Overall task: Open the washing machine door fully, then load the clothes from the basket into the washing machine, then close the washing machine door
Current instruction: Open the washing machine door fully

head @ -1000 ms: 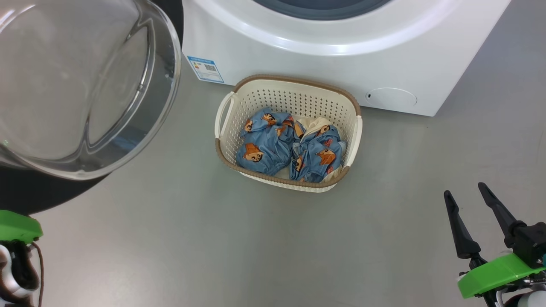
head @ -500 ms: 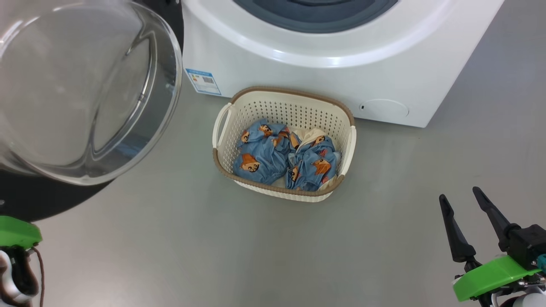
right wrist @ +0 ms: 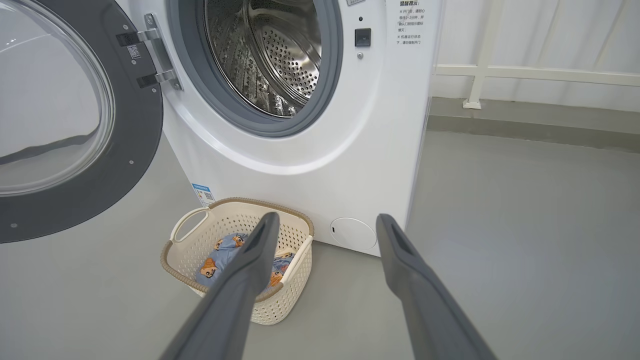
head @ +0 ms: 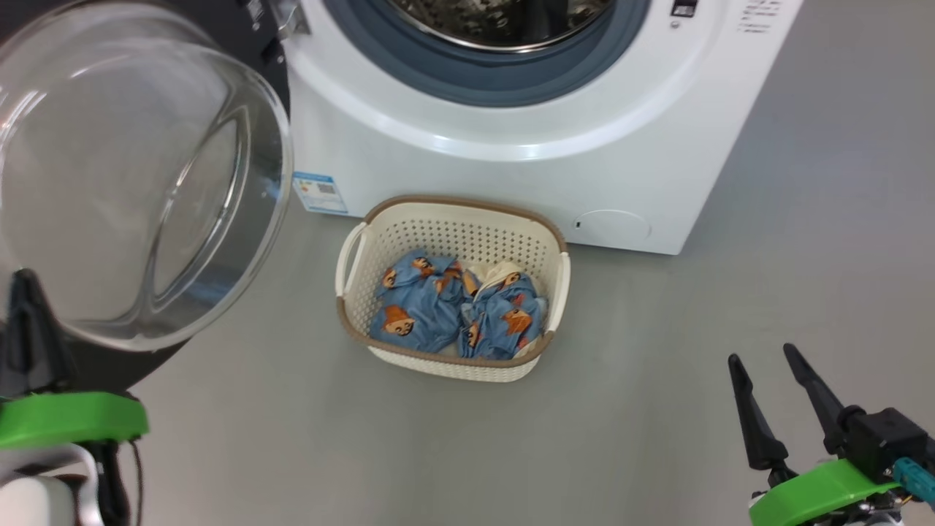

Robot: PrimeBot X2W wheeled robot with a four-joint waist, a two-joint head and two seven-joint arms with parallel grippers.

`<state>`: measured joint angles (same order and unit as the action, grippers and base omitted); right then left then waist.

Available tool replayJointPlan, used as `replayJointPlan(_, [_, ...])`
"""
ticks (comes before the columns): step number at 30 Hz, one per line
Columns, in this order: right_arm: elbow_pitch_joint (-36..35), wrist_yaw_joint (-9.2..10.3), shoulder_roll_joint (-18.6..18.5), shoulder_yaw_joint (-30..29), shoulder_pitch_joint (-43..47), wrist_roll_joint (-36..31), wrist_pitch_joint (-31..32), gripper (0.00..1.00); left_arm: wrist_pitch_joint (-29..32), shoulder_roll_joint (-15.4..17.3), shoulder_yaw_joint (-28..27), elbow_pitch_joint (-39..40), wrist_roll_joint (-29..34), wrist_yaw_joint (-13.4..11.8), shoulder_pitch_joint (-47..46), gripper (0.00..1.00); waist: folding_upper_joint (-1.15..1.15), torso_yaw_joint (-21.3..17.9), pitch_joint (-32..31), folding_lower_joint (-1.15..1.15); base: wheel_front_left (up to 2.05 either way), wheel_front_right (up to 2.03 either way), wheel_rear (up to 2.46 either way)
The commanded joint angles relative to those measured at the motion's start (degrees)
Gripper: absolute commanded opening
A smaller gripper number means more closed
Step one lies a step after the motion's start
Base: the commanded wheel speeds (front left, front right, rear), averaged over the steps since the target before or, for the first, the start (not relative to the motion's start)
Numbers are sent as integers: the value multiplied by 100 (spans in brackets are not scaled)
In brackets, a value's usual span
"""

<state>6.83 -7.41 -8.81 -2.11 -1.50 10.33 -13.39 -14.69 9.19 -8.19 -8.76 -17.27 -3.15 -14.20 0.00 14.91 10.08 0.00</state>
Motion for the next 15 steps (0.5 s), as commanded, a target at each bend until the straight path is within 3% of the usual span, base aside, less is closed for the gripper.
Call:
replayJointPlan(1, [-91, -8, -20, 176, 29, 20, -72, 100, -15, 142, -124, 243, 90, 37, 21, 0, 0, -224, -195, 0, 0, 0, 0])
replayJointPlan(8, [-40, -8, 131, 306, 69, 54, -132, 100, 329, 62, 316, 1179, 404, -16, 502, 0, 0, -697, -475, 0, 0, 0, 0])
replayJointPlan(13, [-88, -8, 199, 389, 111, 59, -151, 100, 481, -23, 439, 1435, 404, -43, 904, 0, 0, -1060, -654, 0, 0, 0, 0])
replayJointPlan(15, [-116, -8, 220, 379, 158, 55, -155, 100, 507, -89, 473, 1460, 383, -73, 1084, 13, 0, -1174, -728, 0, 0, 0, 0])
